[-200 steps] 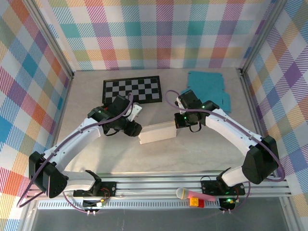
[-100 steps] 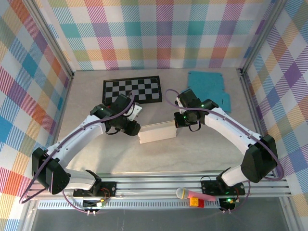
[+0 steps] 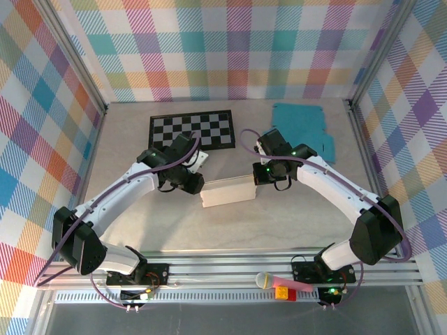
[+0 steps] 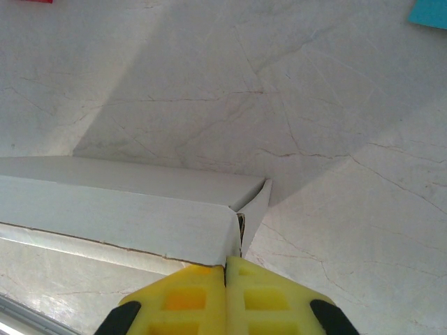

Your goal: Fold the paper box

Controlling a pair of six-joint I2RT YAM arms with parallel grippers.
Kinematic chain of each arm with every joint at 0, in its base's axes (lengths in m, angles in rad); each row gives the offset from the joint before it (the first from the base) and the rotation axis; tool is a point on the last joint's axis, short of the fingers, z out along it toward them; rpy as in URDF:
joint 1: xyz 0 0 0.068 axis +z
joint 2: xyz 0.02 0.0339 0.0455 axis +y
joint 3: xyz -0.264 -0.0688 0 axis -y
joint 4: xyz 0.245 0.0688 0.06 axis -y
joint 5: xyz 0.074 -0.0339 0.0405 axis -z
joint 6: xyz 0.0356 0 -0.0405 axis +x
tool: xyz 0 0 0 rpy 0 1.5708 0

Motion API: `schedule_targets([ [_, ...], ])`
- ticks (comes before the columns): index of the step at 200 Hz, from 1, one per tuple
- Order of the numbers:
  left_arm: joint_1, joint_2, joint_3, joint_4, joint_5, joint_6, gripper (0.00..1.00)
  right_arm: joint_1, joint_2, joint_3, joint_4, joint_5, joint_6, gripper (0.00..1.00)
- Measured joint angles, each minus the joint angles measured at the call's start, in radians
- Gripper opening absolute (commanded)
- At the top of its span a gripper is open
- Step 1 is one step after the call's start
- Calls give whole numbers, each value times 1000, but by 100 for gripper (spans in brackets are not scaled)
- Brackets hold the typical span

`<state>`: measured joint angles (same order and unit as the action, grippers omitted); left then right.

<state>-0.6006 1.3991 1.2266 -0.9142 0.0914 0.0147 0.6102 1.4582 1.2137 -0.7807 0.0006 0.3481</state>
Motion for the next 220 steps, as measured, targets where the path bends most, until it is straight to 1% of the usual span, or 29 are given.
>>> schedule_targets([
  [53,-6,14,0,0,-7,0,19,0,2,0,0,0,4,0],
  [57,-6,16,0,0,-7,0,17,0,3,0,1,0,4,0],
  [80,-7,18,0,0,-7,0,15,0,4,0,1,0,4,0],
  [90,-7,18,1,0,-8,-1,12,0,4,0,1,0,4,0],
  [121,-7,20,1,0,-7,-8,7,0,4,0,1,0,8,0],
  [134,-7,24,2,0,-7,-22,6,0,4,0,1,0,11,0],
  [153,-8,29,5,1,-6,-53,0,0,4,0,2,4,16,0],
  [220,-8,34,10,3,-3,-200,0,9,4,0,2,19,41,0],
])
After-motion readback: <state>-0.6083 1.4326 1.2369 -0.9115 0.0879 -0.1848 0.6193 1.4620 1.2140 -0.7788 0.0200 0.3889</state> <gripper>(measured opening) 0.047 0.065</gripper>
